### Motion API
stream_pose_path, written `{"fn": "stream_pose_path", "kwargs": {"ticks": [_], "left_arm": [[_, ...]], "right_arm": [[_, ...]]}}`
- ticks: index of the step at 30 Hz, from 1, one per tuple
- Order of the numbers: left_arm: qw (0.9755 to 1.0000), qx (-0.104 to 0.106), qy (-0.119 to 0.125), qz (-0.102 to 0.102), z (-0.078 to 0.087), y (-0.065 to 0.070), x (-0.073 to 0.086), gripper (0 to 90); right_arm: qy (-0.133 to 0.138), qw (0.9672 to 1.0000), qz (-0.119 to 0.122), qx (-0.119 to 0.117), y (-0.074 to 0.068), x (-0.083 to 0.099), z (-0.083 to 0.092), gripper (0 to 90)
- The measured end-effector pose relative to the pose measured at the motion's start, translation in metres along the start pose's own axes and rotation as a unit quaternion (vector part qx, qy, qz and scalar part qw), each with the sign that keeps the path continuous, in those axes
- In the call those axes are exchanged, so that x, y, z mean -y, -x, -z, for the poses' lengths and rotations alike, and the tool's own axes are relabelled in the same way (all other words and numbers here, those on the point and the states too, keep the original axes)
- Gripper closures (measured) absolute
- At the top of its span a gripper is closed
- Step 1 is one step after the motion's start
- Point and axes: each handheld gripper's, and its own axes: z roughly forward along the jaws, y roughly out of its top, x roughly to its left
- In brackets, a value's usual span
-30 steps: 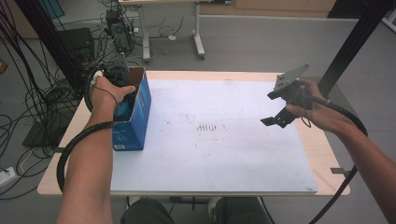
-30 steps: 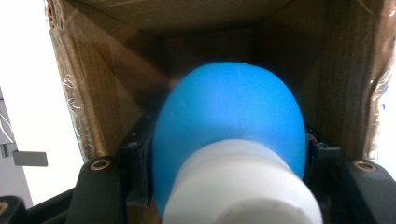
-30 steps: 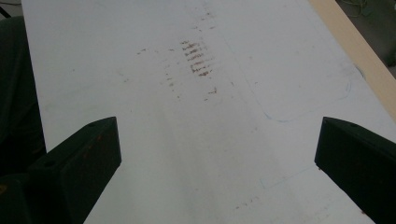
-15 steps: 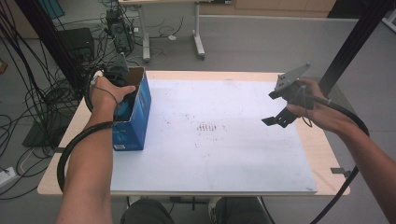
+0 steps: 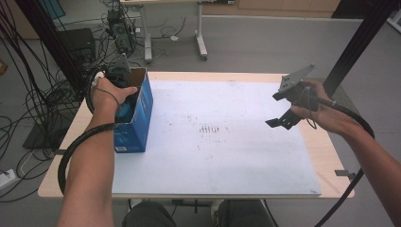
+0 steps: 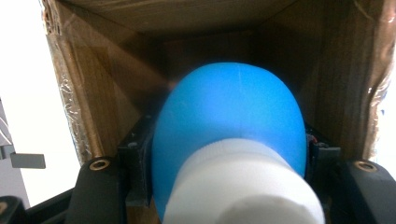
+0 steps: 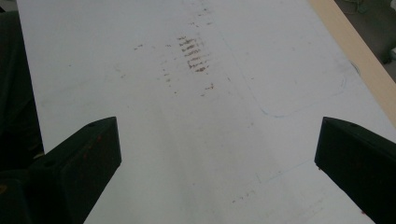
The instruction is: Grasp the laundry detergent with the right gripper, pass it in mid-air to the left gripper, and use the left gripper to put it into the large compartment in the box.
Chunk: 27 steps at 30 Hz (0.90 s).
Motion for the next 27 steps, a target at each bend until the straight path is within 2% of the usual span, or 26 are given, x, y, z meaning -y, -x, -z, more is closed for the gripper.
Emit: {"fn": "stream_pose_path", "kwargs": {"ticks": [27], "left_arm": [[1.0000, 0.002, 0.002, -0.001, -0.0003, -0.0002, 0.0003, 36.7]], "right_arm": [[-0.001, 1.0000, 0.003, 0.001, 0.0001, -0.0018, 0.0005, 0.3]]}}
